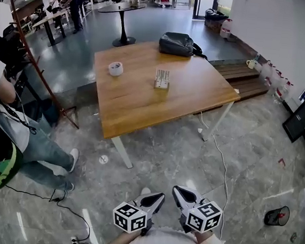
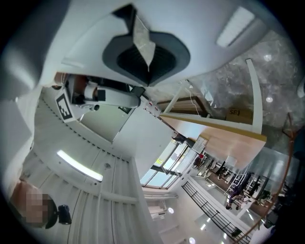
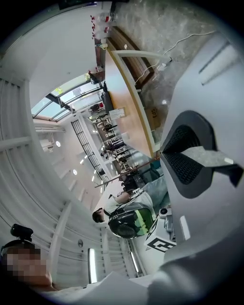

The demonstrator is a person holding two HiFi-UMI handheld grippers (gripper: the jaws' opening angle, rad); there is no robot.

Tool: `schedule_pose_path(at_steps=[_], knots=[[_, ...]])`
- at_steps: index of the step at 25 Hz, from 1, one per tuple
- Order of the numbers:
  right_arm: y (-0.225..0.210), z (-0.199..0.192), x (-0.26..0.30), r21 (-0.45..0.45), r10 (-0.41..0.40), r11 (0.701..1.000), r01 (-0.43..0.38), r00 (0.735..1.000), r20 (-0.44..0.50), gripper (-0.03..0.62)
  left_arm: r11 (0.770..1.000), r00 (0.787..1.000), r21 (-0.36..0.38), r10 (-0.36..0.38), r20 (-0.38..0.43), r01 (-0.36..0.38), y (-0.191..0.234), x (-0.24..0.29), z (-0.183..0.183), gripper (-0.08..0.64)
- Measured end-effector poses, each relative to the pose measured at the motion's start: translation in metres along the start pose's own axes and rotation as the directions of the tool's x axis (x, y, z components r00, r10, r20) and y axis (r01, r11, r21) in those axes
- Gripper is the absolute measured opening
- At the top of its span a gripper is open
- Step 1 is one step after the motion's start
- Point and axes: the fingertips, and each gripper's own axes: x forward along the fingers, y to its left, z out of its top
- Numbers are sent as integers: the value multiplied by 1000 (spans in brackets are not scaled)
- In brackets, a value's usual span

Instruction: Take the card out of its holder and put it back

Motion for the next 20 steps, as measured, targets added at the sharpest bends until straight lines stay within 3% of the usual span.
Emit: schedule_pose_path(at_steps=[6, 12, 20], knots=[[-32, 55, 69, -29, -14, 999, 15, 1000, 18, -2, 999, 999, 27, -18, 40, 17, 63, 30, 78, 8], [-48, 110, 136, -18, -40, 999, 41, 998, 48, -2, 998, 998, 42, -55, 13, 55, 119, 53, 142, 8], [-86, 131, 183, 27, -89, 996, 88, 996, 27, -2, 997, 997, -3, -75, -35, 75, 165, 89, 168, 8]])
